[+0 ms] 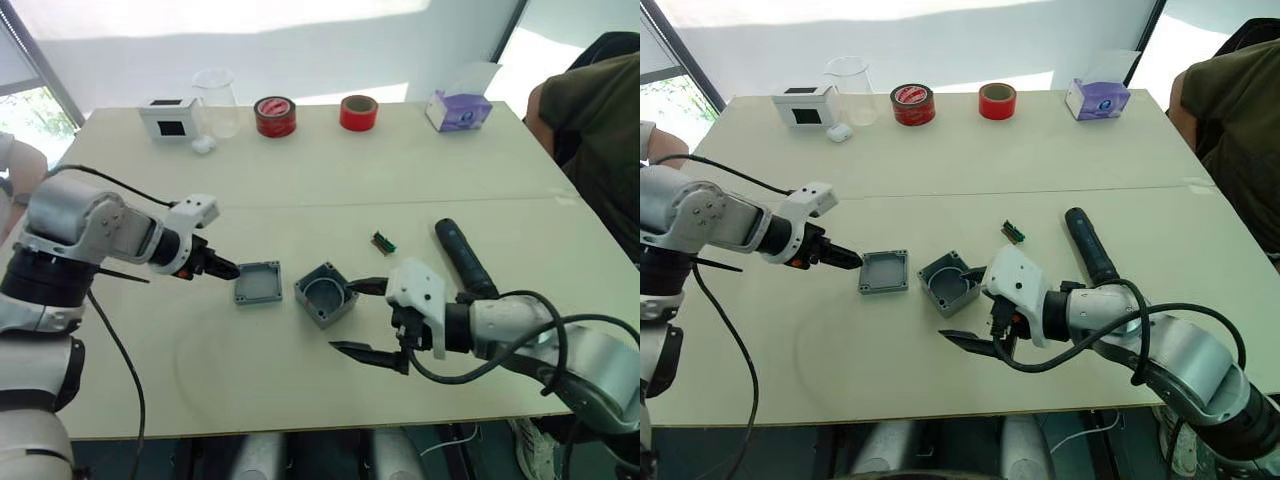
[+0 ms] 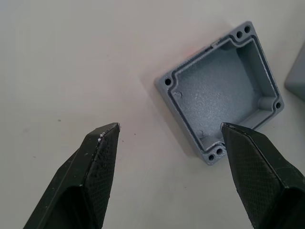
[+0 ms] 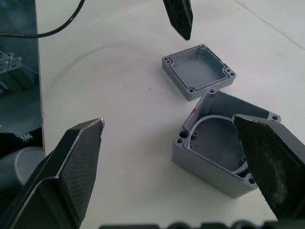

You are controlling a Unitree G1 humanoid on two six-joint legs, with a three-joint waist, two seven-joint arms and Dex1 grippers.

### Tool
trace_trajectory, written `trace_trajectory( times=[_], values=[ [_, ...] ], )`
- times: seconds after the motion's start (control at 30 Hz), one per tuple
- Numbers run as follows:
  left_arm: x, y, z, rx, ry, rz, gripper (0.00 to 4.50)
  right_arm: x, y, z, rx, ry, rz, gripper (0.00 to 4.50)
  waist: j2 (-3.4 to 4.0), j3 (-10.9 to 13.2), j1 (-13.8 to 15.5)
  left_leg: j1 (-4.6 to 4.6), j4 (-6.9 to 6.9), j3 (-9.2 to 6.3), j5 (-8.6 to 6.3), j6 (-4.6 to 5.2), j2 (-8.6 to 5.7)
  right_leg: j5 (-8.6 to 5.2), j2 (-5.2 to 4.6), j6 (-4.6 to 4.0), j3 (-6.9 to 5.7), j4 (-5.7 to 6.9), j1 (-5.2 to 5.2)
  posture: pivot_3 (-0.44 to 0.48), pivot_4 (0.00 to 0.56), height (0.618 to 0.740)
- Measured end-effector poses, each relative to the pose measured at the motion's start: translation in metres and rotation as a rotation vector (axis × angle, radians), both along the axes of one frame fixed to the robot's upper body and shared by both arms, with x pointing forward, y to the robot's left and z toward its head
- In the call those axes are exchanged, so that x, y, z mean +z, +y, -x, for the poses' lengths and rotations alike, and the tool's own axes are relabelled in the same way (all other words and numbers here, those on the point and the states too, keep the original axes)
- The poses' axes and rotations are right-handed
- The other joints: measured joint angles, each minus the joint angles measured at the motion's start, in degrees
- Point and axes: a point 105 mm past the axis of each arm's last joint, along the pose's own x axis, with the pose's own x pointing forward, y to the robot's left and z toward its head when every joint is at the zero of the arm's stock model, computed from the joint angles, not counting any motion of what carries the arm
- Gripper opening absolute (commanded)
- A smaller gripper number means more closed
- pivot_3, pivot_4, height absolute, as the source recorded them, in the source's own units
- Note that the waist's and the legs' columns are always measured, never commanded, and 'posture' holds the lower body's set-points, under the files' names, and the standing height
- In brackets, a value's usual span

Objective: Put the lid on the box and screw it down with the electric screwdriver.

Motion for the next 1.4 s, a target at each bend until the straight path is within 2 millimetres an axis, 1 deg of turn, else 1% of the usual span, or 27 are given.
trace_trajectory(
  times=[0.17,0.3,0.37,0.4,0.43,0.5,0.53,0.57,0.6,0.63,0.67,0.87,0.97,1.1,1.13,1.2,1.23,1.27,1.3,1.33,1.4],
  values=[
    [-0.016,-0.012,-0.003,0.035,0.045,-0.008,3.45,0.0,0.003,-0.001,-0.015,0.009,-0.023,4.5,-0.01,-0.01,0.15,0.0,0.0,0.0,0.19,-0.33,-0.06,0.02,-0.03,-0.02,0.0,0.01,0.0,0.0,0.15,0.74],
    [-0.018,-0.017,-0.008,0.068,0.048,-0.026,3.45,0.004,0.005,-0.004,-0.042,0.004,-0.027,4.5,0.06,-0.08,0.17,0.01,-0.02,0.0,0.22,-0.37,-0.08,0.02,-0.03,-0.03,0.0,0.04,-0.01,0.0,0.15,0.74],
    [-0.019,-0.018,-0.01,0.086,0.05,-0.029,2.96,0.01,0.007,-0.006,-0.049,-0.011,-0.034,4.5,0.09,-0.14,0.2,0.05,-0.02,-0.01,0.22,-0.38,-0.08,0.02,-0.03,-0.03,0.0,0.05,0.03,0.0,0.15,0.74],
    [-0.02,-0.018,-0.011,0.097,0.052,-0.034,2.8,0.013,0.009,-0.006,-0.05,-0.014,-0.039,4.5,0.09,-0.15,0.22,0.08,-0.02,-0.02,0.22,-0.38,-0.08,0.02,-0.03,-0.03,0.0,0.06,0.07,0.0,0.15,0.74],
    [-0.021,-0.017,-0.012,0.106,0.052,-0.045,2.5,0.015,0.01,-0.005,-0.051,-0.014,-0.042,4.5,0.09,-0.15,0.23,0.11,-0.02,-0.03,0.22,-0.38,-0.08,0.02,-0.03,-0.03,0.0,0.05,0.1,0.0,0.15,0.74],
    [-0.022,-0.015,-0.012,0.122,0.054,-0.056,1.66,0.016,0.009,-0.005,-0.065,-0.006,-0.038,4.5,0.09,-0.15,0.26,0.11,-0.02,-0.03,0.22,-0.38,-0.12,0.02,-0.05,-0.03,0.0,0.05,0.12,0.0,0.15,0.74],
    [-0.022,-0.015,-0.012,0.123,0.053,-0.059,1.38,0.017,0.009,-0.006,-0.07,-0.005,-0.037,4.5,0.09,-0.15,0.27,0.11,-0.01,-0.03,0.22,-0.39,-0.14,0.03,-0.06,-0.04,0.0,0.05,0.12,0.0,0.15,0.74],
    [-0.023,-0.017,-0.012,0.119,0.055,-0.058,0.96,0.017,0.008,-0.007,-0.079,-0.005,-0.034,4.5,0.09,-0.15,0.28,0.11,-0.02,-0.03,0.22,-0.39,-0.14,0.03,-0.07,-0.04,0.0,0.04,0.13,0.0,0.15,0.74],
    [-0.023,-0.019,-0.012,0.116,0.056,-0.058,0.66,0.018,0.007,-0.008,-0.085,-0.004,-0.029,4.5,0.09,-0.15,0.24,0.11,-0.02,-0.03,0.23,-0.39,-0.15,0.03,-0.08,-0.04,0.0,0.04,0.12,0.0,0.15,0.74],
    [-0.024,-0.022,-0.012,0.111,0.057,-0.057,0.19,0.019,0.006,-0.008,-0.089,-0.006,-0.027,4.5,0.09,-0.15,0.23,0.11,-0.02,-0.03,0.23,-0.39,-0.15,0.03,-0.07,-0.04,0.0,0.04,0.12,0.0,0.15,0.74],
    [-0.023,-0.023,-0.012,0.108,0.055,-0.055,0.03,0.021,0.005,-0.009,-0.093,-0.011,-0.026,4.5,0.1,-0.16,0.24,0.12,-0.02,-0.04,0.23,-0.4,-0.15,0.03,-0.07,-0.04,0.0,0.04,0.13,0.0,0.15,0.74],
    [-0.023,-0.029,-0.015,0.12,0.036,-0.057,0.03,0.029,0.002,-0.014,-0.108,-0.036,-0.018,4.5,0.1,-0.16,0.39,0.3,-0.03,-0.11,0.21,-0.37,-0.23,0.02,-0.1,-0.04,-0.02,0.0,0.37,0.0,0.15,0.74],
    [-0.023,-0.031,-0.016,0.13,0.024,-0.042,0.03,0.032,-0.002,-0.019,-0.127,-0.034,-0.033,4.5,0.1,-0.16,0.43,0.31,-0.03,-0.27,0.21,-0.37,-0.36,0.02,-0.12,-0.04,-0.01,-0.03,0.44,0.0,0.15,0.74],
    [-0.022,-0.03,-0.019,0.152,0.003,-0.019,0.03,0.04,-0.005,-0.026,-0.146,-0.004,-0.128,4.5,0.09,-0.15,0.23,0.31,-0.08,-0.33,0.23,-0.4,-0.41,0.02,-0.13,-0.04,-0.02,-0.02,0.42,0.0,0.15,0.74],
    [-0.019,-0.029,-0.021,0.15,-0.017,-0.004,0.03,0.043,-0.006,-0.032,-0.173,0.009,-0.176,4.5,0.05,-0.13,0.11,0.3,-0.08,-0.33,0.24,-0.41,-0.41,0.02,-0.12,-0.04,-0.02,-0.02,0.41,0.0,0.15,0.74],
    [0.0,-0.017,-0.039,0.183,-0.188,0.064,0.03,0.055,-0.009,-0.062,-0.293,0.045,-0.336,4.5,-0.05,-0.07,-0.64,0.29,-0.21,-0.19,0.38,-0.66,-0.48,0.07,-0.08,-0.11,0.03,-0.01,0.27,0.0,0.15,0.74],
    [0.021,-0.011,-0.054,0.196,-0.339,0.104,0.03,0.063,-0.012,-0.081,-0.371,0.075,-0.418,4.5,-0.05,-0.07,-0.97,0.24,-0.3,-0.17,0.43,-0.75,-0.48,0.1,-0.06,-0.15,0.05,-0.01,0.18,0.0,0.15,0.74],
    [0.039,-0.008,-0.063,0.19,-0.457,0.13,0.03,0.066,-0.014,-0.094,-0.42,0.098,-0.457,4.5,-0.03,-0.07,-1.06,0.22,-0.44,-0.16,0.48,-0.83,-0.48,0.1,-0.07,-0.17,0.06,-0.02,0.06,0.0,0.15,0.74],
    [0.068,-0.007,-0.072,0.176,-0.623,0.181,0.03,0.07,-0.013,-0.108,-0.467,0.14,-0.496,4.5,-0.03,-0.08,-1.03,0.21,-0.67,-0.16,0.54,-0.9,-0.42,0.1,-0.09,-0.2,0.08,-0.07,-0.04,0.0,0.15,0.74],
    [0.085,-0.009,-0.077,0.161,-0.727,0.218,0.03,0.076,-0.01,-0.117,-0.483,0.169,-0.527,4.5,-0.02,-0.09,-0.89,0.19,-0.91,-0.15,0.59,-0.96,-0.42,0.1,-0.13,-0.2,0.09,-0.14,-0.13,0.0,0.15,0.74],
    [0.098,-0.017,-0.081,0.128,-0.83,0.256,0.03,0.084,-0.002,-0.126,-0.48,0.205,-0.554,4.5,-0.02,-0.09,-0.77,0.07,-1.0,-0.15,0.61,-0.98,-0.43,0.09,-0.15,-0.22,0.08,-0.14,-0.31,0.0,0.15,0.74]
  ],
)
